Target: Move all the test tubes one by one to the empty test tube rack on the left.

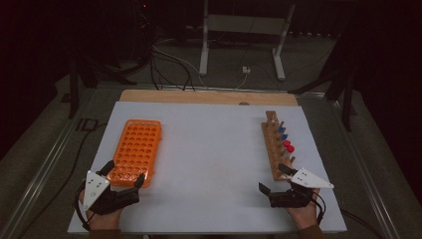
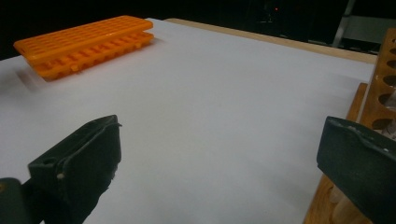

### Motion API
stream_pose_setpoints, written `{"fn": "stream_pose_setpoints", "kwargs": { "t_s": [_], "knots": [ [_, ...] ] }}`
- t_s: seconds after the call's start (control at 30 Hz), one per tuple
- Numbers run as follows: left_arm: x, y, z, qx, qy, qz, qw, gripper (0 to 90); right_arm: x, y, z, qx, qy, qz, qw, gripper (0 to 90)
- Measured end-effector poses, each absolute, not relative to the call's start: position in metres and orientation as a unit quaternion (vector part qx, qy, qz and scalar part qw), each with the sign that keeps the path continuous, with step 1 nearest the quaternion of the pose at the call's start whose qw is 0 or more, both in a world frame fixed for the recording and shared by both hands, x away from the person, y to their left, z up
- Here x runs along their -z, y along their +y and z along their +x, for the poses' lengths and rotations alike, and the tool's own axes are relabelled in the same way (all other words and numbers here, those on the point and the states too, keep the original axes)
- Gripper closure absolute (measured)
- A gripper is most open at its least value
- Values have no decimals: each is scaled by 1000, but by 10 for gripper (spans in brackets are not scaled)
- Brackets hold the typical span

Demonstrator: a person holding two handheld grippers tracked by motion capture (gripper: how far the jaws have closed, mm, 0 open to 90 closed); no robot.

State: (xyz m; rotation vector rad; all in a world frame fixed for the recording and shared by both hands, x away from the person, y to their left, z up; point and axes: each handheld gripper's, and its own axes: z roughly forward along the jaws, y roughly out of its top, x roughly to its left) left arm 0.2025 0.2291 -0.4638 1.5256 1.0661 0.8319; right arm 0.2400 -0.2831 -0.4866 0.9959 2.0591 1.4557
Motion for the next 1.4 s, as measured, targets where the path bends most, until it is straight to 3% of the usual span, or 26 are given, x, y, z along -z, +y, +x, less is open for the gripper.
{"fn": "stream_pose_setpoints", "kwargs": {
  "t_s": [0.43,0.7,1.17,1.23,1.4],
  "knots": [
    [466,238,200,-344,482,609,528,13,481,-288,241,-531,733,367,215,2],
    [467,243,200,-335,506,591,532,13,449,-296,244,-538,718,356,262,2],
    [469,243,201,-322,507,589,541,13,441,-321,294,-508,703,432,246,2],
    [469,242,202,-321,506,590,541,13,451,-325,296,-486,708,455,234,57],
    [470,241,203,-317,504,593,542,13,460,-325,294,-457,706,471,265,266]
  ]
}}
